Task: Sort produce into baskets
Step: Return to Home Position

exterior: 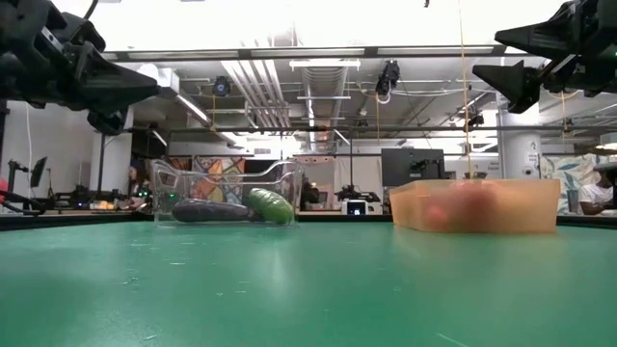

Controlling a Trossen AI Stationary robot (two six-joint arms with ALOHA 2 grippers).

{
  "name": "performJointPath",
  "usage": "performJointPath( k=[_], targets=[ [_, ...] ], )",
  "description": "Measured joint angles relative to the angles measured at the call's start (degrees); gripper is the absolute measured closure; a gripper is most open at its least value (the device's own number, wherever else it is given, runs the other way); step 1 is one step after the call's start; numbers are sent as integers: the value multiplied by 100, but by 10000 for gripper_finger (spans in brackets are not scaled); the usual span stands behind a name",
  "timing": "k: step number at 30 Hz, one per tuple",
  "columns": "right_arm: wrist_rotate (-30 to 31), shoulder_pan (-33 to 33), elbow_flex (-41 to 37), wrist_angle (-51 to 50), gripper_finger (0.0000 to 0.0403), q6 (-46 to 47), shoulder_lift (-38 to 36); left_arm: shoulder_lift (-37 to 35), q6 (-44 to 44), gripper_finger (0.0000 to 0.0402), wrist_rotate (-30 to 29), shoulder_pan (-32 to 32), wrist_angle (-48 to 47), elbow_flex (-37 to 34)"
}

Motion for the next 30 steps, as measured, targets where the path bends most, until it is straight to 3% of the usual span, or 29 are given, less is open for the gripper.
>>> performJointPath(
  k=[30],
  targets=[
    [1, 0, -2, -1, 78, 0, 2, 122, 0, 373, 0, 0, 0, 0]
  ],
)
